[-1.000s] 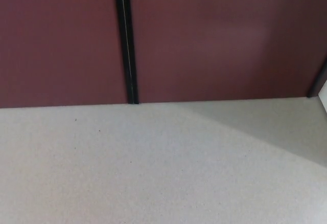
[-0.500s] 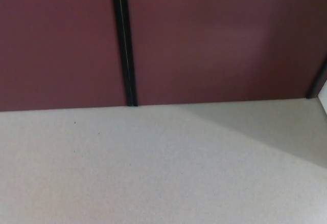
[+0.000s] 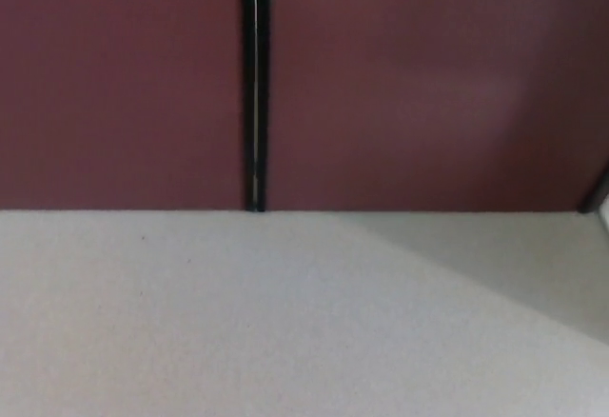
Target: The robot walks towards the door handle and put its right hand on it and twist the handle
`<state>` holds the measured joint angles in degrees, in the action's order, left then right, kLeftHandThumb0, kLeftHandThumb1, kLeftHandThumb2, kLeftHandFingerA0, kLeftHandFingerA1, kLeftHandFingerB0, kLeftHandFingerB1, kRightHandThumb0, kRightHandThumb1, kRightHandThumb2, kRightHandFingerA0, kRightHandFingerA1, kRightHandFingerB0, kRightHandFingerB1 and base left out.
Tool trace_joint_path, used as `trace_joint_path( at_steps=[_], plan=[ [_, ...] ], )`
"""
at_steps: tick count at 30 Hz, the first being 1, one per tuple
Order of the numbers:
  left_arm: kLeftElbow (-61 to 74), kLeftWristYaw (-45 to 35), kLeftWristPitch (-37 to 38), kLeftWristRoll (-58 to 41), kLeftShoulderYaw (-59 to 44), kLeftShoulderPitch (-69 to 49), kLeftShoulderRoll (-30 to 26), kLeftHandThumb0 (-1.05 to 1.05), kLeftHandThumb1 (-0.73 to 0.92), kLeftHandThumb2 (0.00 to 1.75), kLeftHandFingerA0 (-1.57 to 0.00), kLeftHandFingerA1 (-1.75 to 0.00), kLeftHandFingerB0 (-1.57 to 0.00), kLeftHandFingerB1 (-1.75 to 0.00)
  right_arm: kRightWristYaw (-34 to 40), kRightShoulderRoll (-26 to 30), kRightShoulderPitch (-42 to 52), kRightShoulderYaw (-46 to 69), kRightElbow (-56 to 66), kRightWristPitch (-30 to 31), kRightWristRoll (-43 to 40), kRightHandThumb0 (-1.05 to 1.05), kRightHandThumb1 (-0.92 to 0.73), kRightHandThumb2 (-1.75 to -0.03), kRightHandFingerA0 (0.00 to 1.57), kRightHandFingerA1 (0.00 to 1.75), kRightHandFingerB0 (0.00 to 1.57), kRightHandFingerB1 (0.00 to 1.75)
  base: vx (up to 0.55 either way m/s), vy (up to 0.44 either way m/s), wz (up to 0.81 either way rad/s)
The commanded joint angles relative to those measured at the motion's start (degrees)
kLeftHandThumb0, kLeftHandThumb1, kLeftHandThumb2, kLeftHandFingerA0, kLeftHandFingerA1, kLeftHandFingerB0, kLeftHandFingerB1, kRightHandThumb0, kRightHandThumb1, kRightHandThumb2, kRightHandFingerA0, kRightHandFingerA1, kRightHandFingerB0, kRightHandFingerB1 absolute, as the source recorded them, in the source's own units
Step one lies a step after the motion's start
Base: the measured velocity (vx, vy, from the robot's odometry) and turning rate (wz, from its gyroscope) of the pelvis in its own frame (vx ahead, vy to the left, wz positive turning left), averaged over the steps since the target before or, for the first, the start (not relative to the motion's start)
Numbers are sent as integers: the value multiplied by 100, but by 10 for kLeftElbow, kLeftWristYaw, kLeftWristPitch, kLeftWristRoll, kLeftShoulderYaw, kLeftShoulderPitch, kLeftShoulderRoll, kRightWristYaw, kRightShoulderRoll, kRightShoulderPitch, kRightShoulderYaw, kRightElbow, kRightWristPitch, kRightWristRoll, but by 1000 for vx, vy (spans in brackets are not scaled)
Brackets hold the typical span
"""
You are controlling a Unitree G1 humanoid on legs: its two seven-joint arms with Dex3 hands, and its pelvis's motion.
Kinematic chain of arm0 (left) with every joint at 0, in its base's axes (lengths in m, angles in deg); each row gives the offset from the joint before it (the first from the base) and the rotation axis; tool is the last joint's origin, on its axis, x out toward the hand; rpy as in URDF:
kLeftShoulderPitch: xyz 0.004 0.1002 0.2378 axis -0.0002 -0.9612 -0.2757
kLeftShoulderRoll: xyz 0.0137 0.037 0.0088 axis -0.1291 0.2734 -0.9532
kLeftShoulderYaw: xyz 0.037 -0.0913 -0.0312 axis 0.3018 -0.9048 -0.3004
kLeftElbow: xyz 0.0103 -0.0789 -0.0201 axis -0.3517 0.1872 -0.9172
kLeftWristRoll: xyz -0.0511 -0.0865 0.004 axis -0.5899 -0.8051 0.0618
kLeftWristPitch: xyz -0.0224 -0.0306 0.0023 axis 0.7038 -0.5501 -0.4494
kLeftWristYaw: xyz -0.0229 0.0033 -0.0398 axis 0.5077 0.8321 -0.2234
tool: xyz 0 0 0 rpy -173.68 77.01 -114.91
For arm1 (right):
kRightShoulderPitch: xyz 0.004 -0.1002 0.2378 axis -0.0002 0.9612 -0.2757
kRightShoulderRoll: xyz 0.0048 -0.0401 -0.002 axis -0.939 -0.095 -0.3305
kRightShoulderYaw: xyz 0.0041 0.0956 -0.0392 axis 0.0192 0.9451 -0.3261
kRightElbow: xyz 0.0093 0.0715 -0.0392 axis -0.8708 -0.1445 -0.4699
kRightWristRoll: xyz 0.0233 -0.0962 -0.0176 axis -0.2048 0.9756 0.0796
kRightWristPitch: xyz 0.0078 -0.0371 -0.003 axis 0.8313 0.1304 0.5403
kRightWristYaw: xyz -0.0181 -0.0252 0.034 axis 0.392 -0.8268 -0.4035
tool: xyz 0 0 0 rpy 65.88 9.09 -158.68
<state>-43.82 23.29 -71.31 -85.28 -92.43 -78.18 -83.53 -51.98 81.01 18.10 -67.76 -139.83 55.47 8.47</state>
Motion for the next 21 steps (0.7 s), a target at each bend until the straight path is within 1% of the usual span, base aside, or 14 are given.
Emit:
trace_joint_path(
  at_steps=[1, 2, 3, 5, 6, 8, 9, 12, 13, 17, 18, 21],
  plan=[
    [-4, -9, 0, 1, 6, -4, -1, -21, 59, 57, -77, -65, -60, -45, 0, 1, 7, -2, -2, 0, -1, -26, -56, -57, 86, 71, 48, 40, 235, 106, 2],
    [-5, -8, 1, 3, 8, -3, -1, -21, 59, 57, -77, -65, -60, -45, -2, 0, 8, -1, -1, -2, -3, -26, -56, -57, 86, 71, 48, 40, 255, 102, 5],
    [-5, -8, 3, 5, 10, -8, -1, -21, 59, 57, -76, -63, -60, -46, -2, 0, 13, -1, -2, -4, -2, -26, -56, -57, 87, 76, 48, 40, 233, 91, 10],
    [-5, -7, 4, 6, 14, -11, -1, -21, 59, 57, -77, -63, -61, -46, -1, -1, 17, -5, -2, -3, 1, -26, -56, -57, 87, 73, 48, 40, 226, 77, 10],
    [-5, -7, 3, 9, 18, -10, -2, -22, 58, 57, -77, -62, -61, -46, -2, 1, 17, -7, -4, 1, 3, -27, -56, -57, 84, 68, 47, 40, 250, 71, 7],
    [-5, -7, 1, 8, 20, -8, -3, -22, 58, 57, -77, -63, -61, -46, -3, -1, 16, -4, -4, 1, -1, -26, -57, -57, 84, 68, 46, 40, 252, 1, 9],
    [-6, -6, -1, 8, 20, -8, -4, -22, 58, 57, -78, -63, -61, -46, -6, -2, 17, -3, -4, 2, -3, -26, -57, -57, 83, 72, 46, 40, 273, -74, 11],
    [-6, -6, -1, 6, 22, -8, -4, -22, 58, 57, -78, -63, -61, -46, -6, -2, 17, -2, -4, 2, -3, -26, -57, -57, 83, 72, 46, 40, 329, -107, 8],
    [-6, -8, 1, 8, 24, -10, -6, -22, 58, 57, -78, -62, -61, -46, -5, -3, 17, -3, -5, 4, -3, -25, -57, -57, 84, 74, 45, 39, 387, -88, 7],
    [-6, -10, 3, 7, 26, -18, -7, -22, 58, 57, -78, -62, -61, -46, -5, -3, 22, -4, -6, 3, -1, -25, -57, -57, 84, 73, 45, 39, 361, -57, 6],
    [-6, -10, 3, 6, 25, -17, -7, -23, 58, 57, -77, -60, -61, -46, -7, -3, 21, -6, -6, 1, 1, -24, -57, -57, 81, 71, 48, 40, 343, -38, -6],
    [-6, -11, 3, 4, 24, -16, -7, -23, 58, 57, -76, -59, -61, -46, -9, -2, 18, -11, -5, 0, 4, -24, -57, -57, 82, 73, 48, 40, 336, -21, -11]
  ],
)
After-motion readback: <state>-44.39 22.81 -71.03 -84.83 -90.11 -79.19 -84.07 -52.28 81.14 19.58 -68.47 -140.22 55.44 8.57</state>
